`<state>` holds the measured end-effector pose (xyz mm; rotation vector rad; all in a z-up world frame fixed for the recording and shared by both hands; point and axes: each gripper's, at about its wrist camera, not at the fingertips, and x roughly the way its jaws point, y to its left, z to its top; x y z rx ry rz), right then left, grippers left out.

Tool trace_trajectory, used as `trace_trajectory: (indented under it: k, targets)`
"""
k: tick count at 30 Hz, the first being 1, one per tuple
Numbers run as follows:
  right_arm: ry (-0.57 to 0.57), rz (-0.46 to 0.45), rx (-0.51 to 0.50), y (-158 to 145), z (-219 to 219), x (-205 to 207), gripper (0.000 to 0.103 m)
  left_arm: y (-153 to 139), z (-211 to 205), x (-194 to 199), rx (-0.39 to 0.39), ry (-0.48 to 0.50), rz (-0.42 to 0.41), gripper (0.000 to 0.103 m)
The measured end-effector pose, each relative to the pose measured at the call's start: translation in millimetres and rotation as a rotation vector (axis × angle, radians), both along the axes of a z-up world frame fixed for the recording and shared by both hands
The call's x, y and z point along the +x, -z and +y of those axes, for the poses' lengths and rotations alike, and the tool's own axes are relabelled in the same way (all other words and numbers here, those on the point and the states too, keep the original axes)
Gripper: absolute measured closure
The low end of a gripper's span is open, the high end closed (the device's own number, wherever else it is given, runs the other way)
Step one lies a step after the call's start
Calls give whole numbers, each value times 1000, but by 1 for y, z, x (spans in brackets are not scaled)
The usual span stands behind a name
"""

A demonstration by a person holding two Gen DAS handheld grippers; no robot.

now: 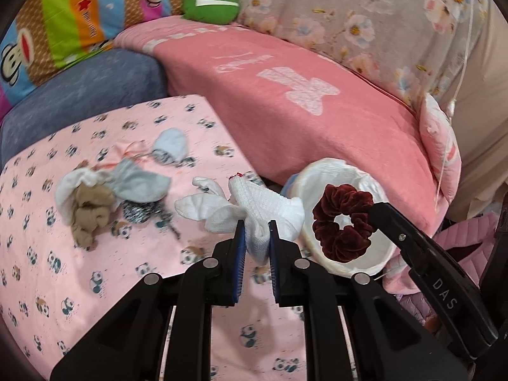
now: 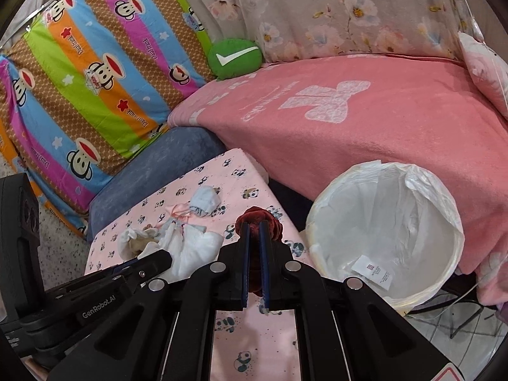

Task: Collect trash
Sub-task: 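Carry sock and scrunchie over the bin and open both grippers to drop them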

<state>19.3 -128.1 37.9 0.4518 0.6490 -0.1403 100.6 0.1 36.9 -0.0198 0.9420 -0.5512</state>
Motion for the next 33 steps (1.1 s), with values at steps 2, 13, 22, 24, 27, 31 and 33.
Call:
trace_trajectory:
  k: [2,13,22,24,27,31,33]
  targets:
    - [27,-8,3,-3,-14,-9,96,-6,-14,-5,1,34,-15,89]
    - [159,-26,35,0,-83,-43,96,-17,-85,-19,25,180,-64,89]
    - [234,-23,64,12,-126,-61,96,-16,-126,-24,40,250,-61,89]
    - [242,-22,70,14,-131,-63,96,-15,-133,-26,48,261,-65,89]
    - [253,-19,75,18,-139,-65,96,-14,-143,-27,57,277,-69,89]
    - [261,-14,77,21,-145,-65,96,-12,-153,-28,61,294,-65,89]
    - [264,-11,78,23,-149,-64,96,-10,-156,-27,62,301,-65,89]
